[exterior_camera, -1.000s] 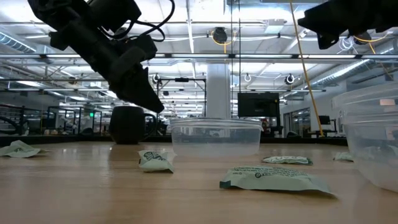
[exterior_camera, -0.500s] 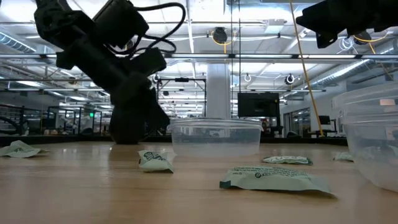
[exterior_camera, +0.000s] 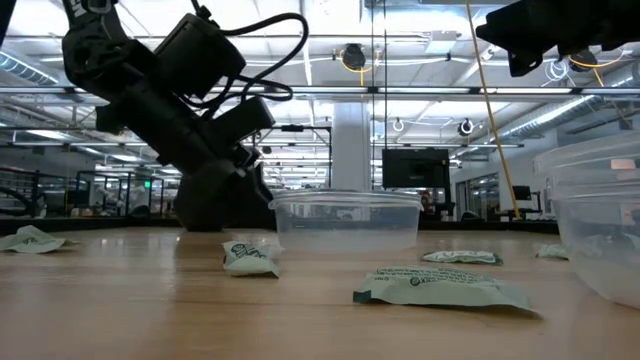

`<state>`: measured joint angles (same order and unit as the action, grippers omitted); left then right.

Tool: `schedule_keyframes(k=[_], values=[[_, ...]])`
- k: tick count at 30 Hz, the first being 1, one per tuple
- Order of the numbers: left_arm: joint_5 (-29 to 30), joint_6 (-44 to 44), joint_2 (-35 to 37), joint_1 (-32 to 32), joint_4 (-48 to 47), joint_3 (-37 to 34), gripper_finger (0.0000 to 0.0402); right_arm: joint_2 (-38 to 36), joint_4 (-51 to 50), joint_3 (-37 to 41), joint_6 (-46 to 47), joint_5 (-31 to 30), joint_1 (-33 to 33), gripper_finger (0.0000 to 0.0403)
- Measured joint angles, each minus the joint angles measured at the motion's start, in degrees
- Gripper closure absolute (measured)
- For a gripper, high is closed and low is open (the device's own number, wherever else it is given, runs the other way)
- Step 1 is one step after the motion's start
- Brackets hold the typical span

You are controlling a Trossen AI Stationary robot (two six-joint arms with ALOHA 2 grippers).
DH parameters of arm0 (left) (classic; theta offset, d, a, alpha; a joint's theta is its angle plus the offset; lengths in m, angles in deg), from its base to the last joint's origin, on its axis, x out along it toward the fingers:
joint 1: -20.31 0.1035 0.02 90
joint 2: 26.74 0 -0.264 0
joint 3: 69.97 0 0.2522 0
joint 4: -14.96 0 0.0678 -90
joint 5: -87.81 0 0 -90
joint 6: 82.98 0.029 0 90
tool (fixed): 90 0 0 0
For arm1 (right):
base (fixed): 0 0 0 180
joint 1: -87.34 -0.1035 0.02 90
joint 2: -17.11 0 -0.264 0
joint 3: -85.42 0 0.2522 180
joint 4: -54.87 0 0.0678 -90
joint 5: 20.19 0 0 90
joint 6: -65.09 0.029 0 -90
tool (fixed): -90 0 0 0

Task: Pick and place Stevia / Truvia into bins
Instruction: Put the stevia packet into the top transparent container

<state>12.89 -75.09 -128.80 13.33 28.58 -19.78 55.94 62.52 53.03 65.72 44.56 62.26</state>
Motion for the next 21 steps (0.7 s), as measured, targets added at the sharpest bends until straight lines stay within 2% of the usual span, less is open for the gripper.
schedule_keyframes(k=[7,21], values=[[-3.4,1.2,0.0,1.3,0.3,0.0,0.0284,0.0,0.2,0.0,-0.2,0.0,0.0,0.0307],[-5.3,1.2,0.0,3.2,1.6,0.0,0.0284,0.0,1.1,0.0,-2.5,0.0,0.0,0.0307]])
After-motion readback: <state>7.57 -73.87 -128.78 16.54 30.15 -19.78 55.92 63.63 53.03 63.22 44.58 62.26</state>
